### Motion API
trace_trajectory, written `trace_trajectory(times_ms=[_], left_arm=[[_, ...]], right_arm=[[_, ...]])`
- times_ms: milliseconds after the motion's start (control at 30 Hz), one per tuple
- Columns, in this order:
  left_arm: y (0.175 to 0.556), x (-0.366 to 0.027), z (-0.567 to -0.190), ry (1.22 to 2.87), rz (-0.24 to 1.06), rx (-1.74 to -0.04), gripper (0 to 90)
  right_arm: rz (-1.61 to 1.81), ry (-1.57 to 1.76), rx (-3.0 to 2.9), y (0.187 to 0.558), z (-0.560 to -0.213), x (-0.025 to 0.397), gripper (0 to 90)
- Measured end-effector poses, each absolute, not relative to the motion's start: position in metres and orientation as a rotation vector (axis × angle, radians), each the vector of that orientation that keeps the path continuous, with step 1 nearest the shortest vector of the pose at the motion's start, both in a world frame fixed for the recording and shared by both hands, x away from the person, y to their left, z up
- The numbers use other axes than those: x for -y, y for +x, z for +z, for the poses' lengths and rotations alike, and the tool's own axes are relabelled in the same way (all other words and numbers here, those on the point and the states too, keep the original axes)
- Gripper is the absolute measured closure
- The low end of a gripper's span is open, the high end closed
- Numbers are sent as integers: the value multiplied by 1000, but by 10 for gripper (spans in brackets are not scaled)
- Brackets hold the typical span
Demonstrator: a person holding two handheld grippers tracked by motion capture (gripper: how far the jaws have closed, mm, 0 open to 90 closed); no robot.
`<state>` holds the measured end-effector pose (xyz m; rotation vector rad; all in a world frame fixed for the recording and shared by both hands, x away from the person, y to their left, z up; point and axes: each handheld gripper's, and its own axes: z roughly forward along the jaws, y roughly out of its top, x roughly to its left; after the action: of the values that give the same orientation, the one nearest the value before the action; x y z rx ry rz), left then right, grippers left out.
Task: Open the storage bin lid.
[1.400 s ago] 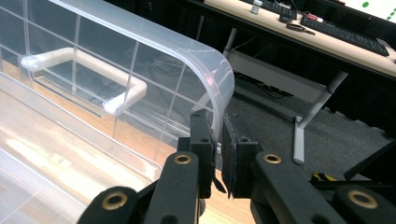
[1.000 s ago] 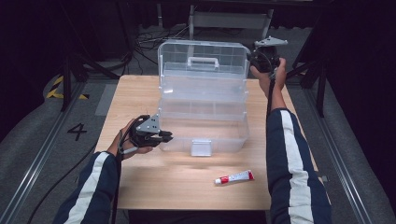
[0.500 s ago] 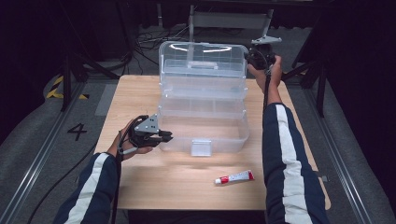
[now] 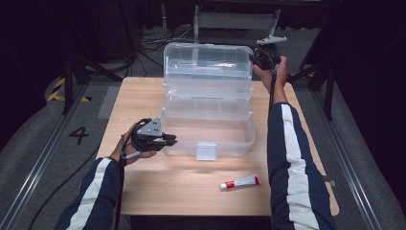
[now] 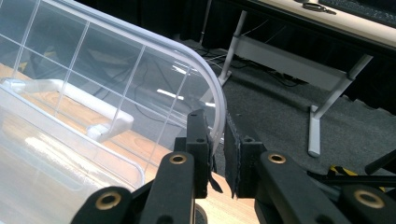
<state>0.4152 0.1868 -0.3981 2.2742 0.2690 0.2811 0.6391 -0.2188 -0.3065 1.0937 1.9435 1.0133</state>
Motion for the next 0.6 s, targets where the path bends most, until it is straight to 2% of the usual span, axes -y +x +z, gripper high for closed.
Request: trace_trajectory(times_ms=[600], left_arm=[[416,-188,-400,2250,260,-281,801]], right_arm=[[977,1100,-1974,648,-310,217,798]])
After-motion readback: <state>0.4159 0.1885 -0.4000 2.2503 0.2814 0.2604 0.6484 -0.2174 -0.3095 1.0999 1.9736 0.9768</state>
